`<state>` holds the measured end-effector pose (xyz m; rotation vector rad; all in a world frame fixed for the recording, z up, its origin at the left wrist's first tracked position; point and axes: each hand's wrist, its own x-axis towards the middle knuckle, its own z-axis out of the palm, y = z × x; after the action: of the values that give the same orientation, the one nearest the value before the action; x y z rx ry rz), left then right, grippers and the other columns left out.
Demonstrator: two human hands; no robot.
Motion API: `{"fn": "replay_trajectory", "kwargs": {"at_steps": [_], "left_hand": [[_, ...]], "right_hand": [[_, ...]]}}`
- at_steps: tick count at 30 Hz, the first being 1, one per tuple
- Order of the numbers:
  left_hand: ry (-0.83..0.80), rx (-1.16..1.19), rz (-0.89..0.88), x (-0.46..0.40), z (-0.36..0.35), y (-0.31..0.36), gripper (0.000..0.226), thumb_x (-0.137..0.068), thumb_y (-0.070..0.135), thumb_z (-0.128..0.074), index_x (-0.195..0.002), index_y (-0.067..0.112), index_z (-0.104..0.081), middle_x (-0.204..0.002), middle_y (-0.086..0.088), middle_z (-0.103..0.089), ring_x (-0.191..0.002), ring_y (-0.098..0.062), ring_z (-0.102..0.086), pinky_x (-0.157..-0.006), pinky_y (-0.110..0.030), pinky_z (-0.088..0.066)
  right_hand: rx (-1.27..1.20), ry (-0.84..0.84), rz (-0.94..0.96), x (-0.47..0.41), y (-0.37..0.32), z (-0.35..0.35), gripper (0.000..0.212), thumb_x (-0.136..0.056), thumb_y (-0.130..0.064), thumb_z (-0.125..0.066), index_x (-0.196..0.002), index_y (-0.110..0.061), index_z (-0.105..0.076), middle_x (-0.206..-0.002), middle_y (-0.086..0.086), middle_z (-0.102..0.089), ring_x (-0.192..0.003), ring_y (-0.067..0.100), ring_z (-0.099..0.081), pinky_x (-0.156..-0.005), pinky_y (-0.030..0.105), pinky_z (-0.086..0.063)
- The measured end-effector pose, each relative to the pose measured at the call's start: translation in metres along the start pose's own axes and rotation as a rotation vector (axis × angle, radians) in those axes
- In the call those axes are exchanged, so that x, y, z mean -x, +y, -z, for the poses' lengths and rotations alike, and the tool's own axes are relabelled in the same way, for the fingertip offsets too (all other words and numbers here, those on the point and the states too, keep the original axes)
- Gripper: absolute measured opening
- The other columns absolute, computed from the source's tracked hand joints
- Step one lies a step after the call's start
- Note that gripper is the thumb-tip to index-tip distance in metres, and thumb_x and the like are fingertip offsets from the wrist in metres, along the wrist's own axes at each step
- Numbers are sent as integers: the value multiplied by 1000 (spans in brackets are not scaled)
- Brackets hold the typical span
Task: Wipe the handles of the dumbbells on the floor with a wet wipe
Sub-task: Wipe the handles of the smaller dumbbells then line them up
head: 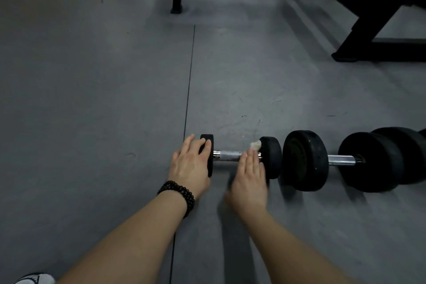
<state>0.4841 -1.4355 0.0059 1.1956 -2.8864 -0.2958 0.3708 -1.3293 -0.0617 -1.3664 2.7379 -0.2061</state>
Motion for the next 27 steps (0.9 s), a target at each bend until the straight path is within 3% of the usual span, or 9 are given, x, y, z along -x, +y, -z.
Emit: {"fn": "replay_trajectory", "kwargs": {"at_steps": [4, 6, 8, 11, 13, 16, 18, 22, 27], "left_hand": [[-21, 31, 25, 3, 2, 3, 88, -84, 26, -68, -155, 22, -16, -159, 4, -16, -150, -20, 2, -115, -41, -24], [-30, 35, 35, 2, 4, 5, 88, -83, 28, -68, -155, 21, -18, -157, 3, -19, -150, -21, 1, -113, -42, -25], [-36, 37, 45, 3, 4, 6, 88, -83, 28, -67, -155, 21, -18, -157, 2, -20, -150, -21, 0, -113, -42, -26], [-52, 36, 49, 4, 4, 5, 90, -84, 24, -67, -156, 22, -14, -160, 3, -16, -150, -21, 1, -115, -42, -23], [-65, 18, 38, 3, 5, 4, 90, -84, 23, -67, -156, 22, -13, -161, 4, -14, -151, -21, 2, -116, -43, -22], [-83, 16, 31, 2, 8, 2, 91, -84, 25, -68, -156, 22, -12, -160, 4, -14, -150, -21, 1, -115, -42, -23], [-85, 25, 35, 2, 8, 3, 91, -84, 24, -67, -156, 22, -12, -161, 4, -13, -150, -21, 1, -115, -42, -23], [-91, 32, 43, 3, 8, 4, 89, -85, 22, -66, -156, 23, -12, -161, 4, -13, -151, -20, -1, -116, -44, -22], [-91, 18, 32, 0, 9, 4, 88, -84, 28, -66, -156, 22, -15, -159, 3, -17, -150, -21, -3, -114, -42, -24]], "right_hand": [[56, -126, 250, 2, -6, 5, 77, -92, -24, -27, -151, -11, 21, -152, 8, 36, -142, 23, 32, -116, 38, 18], [57, -68, 151, -1, 15, 7, 69, -89, -15, -6, -155, -11, 13, -152, 8, 32, -141, 20, 29, -114, 36, 19], [41, -82, 26, -2, 10, 7, 72, -94, -19, -24, -154, -7, 12, -152, 12, 30, -144, 23, 27, -118, 39, 15], [-56, -142, 225, -3, -29, 2, 94, -87, -29, -51, -153, -5, 12, -157, 13, 25, -146, 26, 25, -122, 43, 7], [-53, -114, 292, -5, -22, 3, 83, -90, -22, -44, -154, -5, 6, -158, 9, 22, -149, 23, 17, -121, 37, 9], [7, 47, 26, -5, 7, 6, 68, -90, -17, -22, -154, 1, -4, -162, 19, 4, -151, 30, 0, -121, 37, 3], [-11, -83, -12, -3, -7, 6, 84, -92, -26, -41, -152, 1, 10, -160, 19, 17, -149, 31, 16, -120, 41, 9], [-36, -136, 294, 1, -23, 7, 95, -88, -22, -55, -154, -8, 13, -158, 8, 27, -147, 23, 24, -117, 35, 17], [-48, -29, -43, -2, -7, 7, 88, -90, -24, -50, -155, -3, 6, -162, 16, 16, -149, 28, 17, -121, 39, 10]]}}
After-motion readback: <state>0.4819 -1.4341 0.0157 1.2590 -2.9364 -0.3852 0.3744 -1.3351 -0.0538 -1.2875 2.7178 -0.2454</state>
